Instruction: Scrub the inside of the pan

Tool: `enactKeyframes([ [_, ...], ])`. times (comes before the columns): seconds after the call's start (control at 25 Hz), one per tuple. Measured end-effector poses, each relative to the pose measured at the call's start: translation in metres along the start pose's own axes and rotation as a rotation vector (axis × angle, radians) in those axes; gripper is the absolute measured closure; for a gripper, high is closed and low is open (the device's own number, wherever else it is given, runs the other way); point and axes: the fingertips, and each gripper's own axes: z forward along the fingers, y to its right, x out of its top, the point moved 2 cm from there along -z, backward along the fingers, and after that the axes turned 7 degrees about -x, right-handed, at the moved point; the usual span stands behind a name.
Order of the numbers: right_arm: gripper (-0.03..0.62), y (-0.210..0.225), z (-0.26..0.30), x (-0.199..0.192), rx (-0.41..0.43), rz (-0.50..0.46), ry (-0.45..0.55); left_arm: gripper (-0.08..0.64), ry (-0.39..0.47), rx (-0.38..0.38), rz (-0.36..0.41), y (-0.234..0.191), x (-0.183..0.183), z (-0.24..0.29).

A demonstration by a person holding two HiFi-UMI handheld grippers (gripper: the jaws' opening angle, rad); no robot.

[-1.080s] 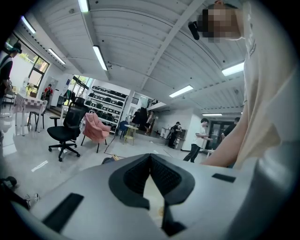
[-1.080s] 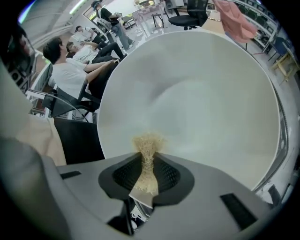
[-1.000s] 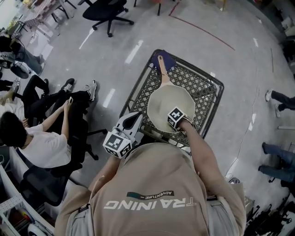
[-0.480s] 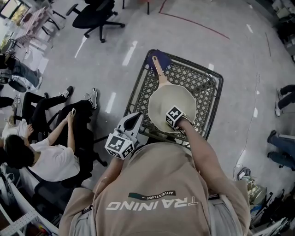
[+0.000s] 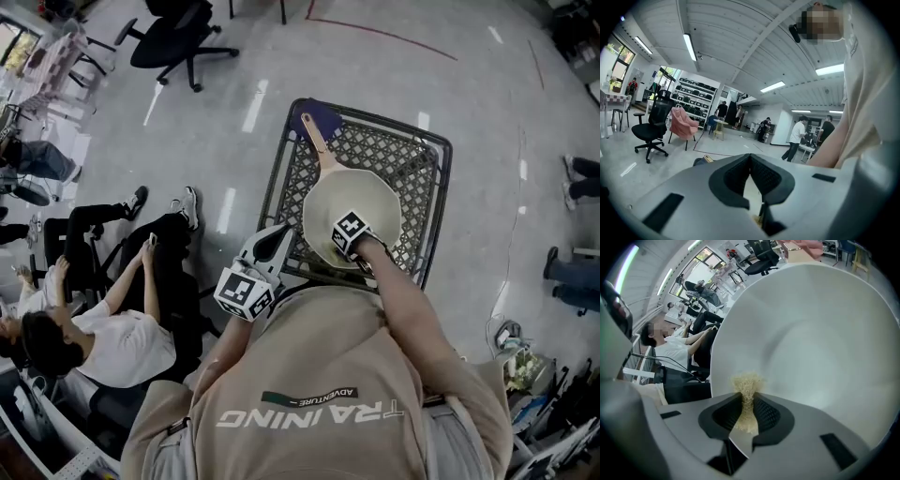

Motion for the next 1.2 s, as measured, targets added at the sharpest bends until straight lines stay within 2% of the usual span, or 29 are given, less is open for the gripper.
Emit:
enactKeyframes([
  [0.4, 0.503, -0.019, -0.001, 0.034, 0.023, 0.138, 0.147, 0.541, -0.025, -0.072, 0.007, -0.019, 0.008, 0.014],
  [0.64, 0.503, -0.014, -0.005, 0.066, 0.176, 0.358, 0.306, 0.542, -0.027, -0.065, 0.005, -0.03, 0.009, 0.015],
  [0.76, 0.503, -0.009, -0.009, 0.08, 0.223, 0.458, 0.375, 0.542, -0.027, -0.046, 0.01, -0.033, 0.01, 0.011],
  [0.84, 0.503, -0.009, -0.011, 0.084, 0.211, 0.459, 0.394, 0.541, -0.026, -0.029, 0.005, -0.034, 0.01, 0.005],
  [1.04, 0.503, -0.003, -0.027, 0.093, 0.112, 0.372, 0.456, 0.541, -0.023, 0.004, -0.017, -0.034, 0.009, -0.003],
  [1.2, 0.503, 0.013, -0.035, 0.088, 0.086, 0.363, 0.514, 0.541, -0.025, 0.027, -0.023, -0.028, 0.003, -0.003],
])
